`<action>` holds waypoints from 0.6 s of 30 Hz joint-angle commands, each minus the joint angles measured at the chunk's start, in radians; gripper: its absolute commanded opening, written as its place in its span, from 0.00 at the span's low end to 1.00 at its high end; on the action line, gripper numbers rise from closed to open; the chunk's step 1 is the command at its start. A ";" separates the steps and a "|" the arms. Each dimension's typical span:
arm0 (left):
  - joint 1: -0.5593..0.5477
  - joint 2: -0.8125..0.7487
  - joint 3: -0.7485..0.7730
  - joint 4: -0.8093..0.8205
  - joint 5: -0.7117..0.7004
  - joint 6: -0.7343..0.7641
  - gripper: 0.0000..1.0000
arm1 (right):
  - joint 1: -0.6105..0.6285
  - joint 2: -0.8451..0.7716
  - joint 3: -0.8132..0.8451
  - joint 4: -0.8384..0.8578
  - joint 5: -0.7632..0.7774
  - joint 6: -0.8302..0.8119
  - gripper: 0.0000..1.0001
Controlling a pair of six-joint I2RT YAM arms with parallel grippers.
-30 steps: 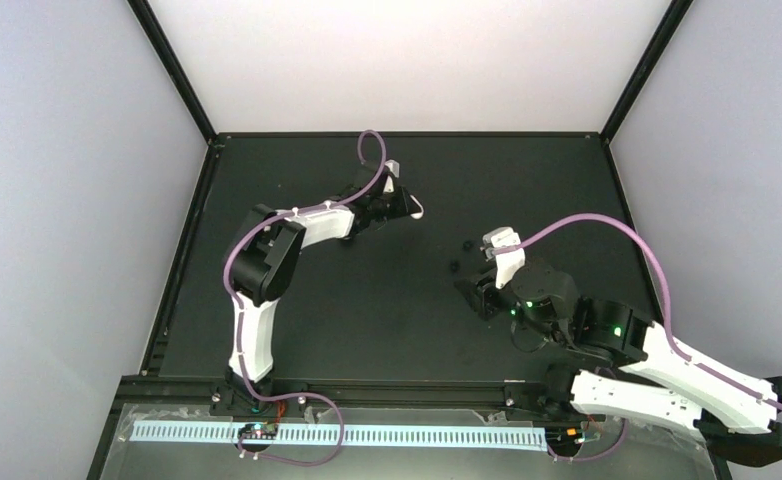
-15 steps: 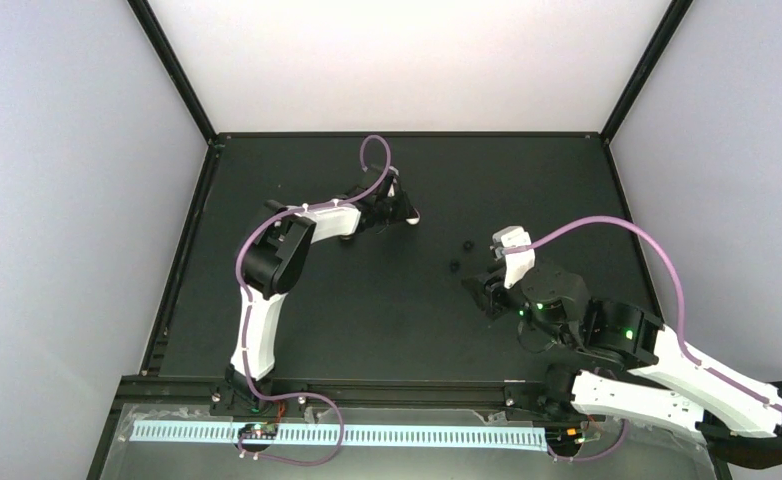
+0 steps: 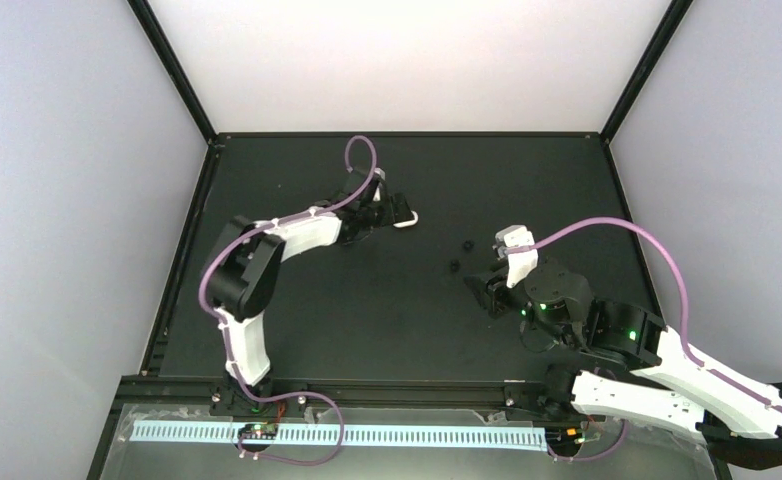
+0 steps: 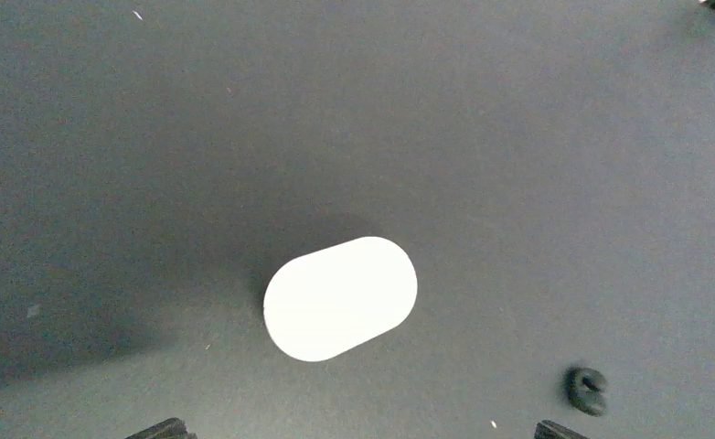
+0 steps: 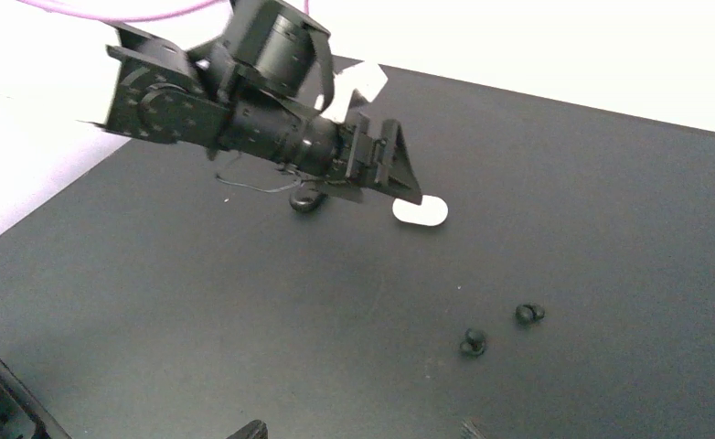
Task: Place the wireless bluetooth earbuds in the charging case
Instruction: Place the charging case at the center of the board.
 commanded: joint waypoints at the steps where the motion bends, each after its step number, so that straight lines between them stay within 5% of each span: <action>1: 0.006 -0.161 -0.060 -0.053 -0.059 0.045 0.99 | -0.005 0.001 0.027 0.024 0.024 -0.025 0.54; 8: 0.045 -0.273 -0.106 -0.287 -0.287 0.110 0.99 | -0.004 0.008 0.006 0.034 -0.001 -0.027 0.55; 18: 0.185 -0.115 -0.011 -0.421 -0.150 0.202 0.99 | -0.005 0.029 0.007 0.027 -0.002 -0.027 0.55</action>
